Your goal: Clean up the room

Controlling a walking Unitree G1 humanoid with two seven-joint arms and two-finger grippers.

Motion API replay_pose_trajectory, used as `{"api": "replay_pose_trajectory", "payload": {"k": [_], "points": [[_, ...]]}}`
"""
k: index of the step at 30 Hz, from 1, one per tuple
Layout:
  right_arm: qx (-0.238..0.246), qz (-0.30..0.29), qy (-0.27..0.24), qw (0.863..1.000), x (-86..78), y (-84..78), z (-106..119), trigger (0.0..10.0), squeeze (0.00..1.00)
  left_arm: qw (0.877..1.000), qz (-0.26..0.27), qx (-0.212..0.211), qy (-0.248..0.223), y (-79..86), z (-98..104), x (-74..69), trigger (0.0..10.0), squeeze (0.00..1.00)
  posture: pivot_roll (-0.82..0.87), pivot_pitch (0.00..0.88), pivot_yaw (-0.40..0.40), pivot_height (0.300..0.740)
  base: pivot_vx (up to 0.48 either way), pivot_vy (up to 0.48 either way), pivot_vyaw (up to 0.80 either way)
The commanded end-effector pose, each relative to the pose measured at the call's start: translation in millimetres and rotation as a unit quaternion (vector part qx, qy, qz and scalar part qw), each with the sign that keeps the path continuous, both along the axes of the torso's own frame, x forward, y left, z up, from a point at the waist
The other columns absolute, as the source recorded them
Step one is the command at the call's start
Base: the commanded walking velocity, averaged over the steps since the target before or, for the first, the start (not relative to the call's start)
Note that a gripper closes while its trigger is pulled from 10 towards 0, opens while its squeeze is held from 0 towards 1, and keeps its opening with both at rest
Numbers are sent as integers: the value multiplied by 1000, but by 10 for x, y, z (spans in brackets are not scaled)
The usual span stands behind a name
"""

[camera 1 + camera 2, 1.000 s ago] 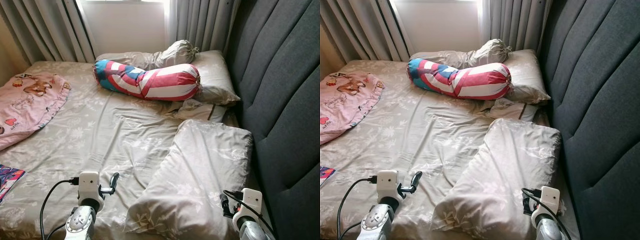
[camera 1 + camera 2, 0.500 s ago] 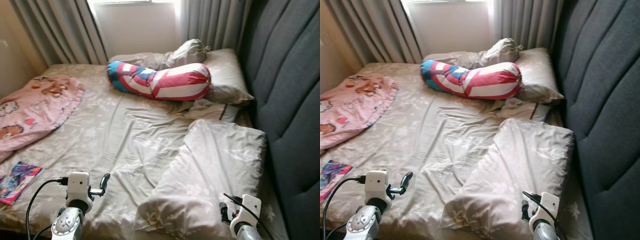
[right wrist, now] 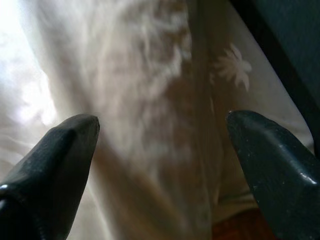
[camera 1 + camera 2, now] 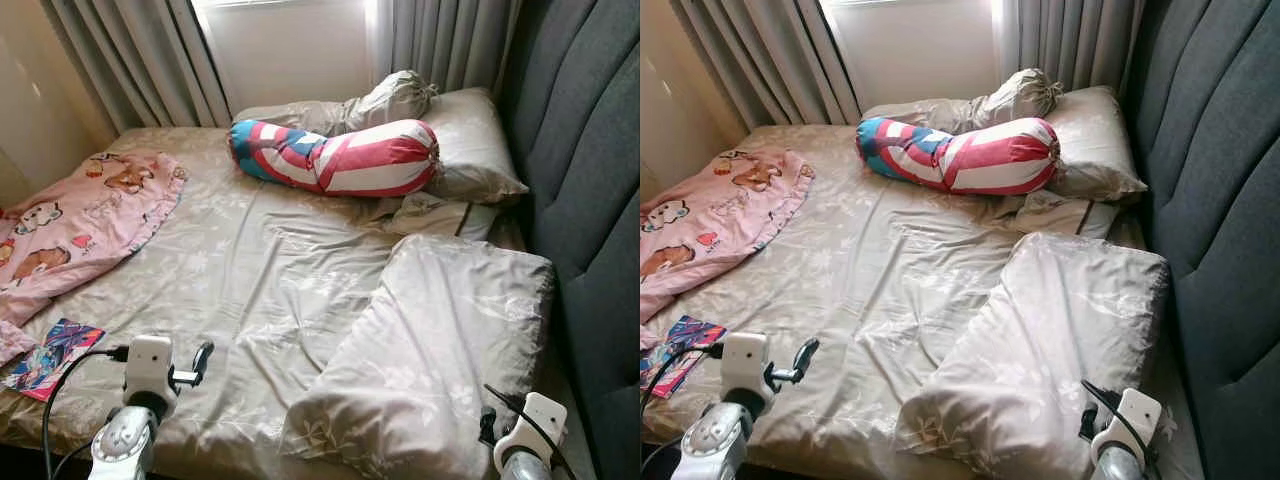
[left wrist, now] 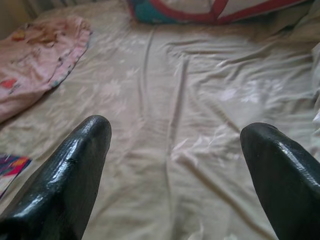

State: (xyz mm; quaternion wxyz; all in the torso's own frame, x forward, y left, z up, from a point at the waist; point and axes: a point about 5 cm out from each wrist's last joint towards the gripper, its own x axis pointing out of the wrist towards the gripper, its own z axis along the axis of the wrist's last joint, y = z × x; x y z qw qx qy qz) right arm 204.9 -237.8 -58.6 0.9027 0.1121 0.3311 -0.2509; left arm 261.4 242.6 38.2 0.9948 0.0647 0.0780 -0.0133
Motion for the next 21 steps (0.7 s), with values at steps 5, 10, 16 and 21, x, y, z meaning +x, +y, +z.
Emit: {"api": "replay_pose_trajectory", "payload": {"k": [5, 10, 16, 21], "points": [[46, -2, 19, 999, -103, 157, -110, 10000, 0, 1000, 4, 4, 5, 67, 23, -53, 10000, 0, 79, 56, 93, 696, 0, 0, 0], [65, -10, 29, 997, -149, 247, -157, 10000, 0, 1000, 9, 17, 15, 196, 24, -186, 10000, 0, 96, 88, 111, 696, 0, 0, 0], [75, -8, 48, 996, -228, 289, -211, 10000, 0, 999, 6, 26, 17, 253, 77, -234, 10000, 0, 128, 109, 132, 696, 0, 0, 0], [92, -9, 52, 994, -278, 361, -248, 10000, 0, 999, -6, 40, 17, 315, 177, -269, 10000, 0, 144, 131, 166, 696, 0, 0, 0]]}}
